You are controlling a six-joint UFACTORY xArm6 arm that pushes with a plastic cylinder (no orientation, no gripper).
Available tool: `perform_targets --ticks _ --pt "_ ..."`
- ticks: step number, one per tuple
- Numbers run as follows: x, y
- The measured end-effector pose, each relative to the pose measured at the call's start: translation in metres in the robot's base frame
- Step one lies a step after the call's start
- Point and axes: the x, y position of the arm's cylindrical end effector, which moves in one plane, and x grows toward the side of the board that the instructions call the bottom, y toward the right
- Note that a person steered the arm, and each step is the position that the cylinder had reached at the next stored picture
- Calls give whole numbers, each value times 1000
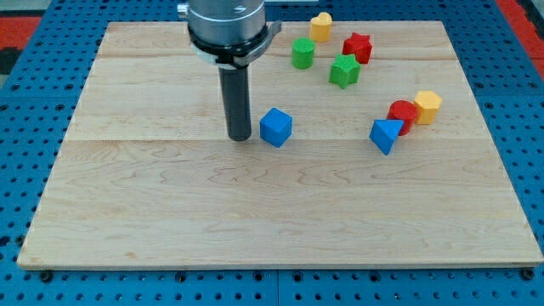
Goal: Point your arm at the blue cube
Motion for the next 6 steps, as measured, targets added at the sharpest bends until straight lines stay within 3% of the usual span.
perform_targets --ticks 2,3,4,5,6 --pt "-63 20" --pt "-57 108" --pt "25 85" --pt "-7 100" --pt "-32 71"
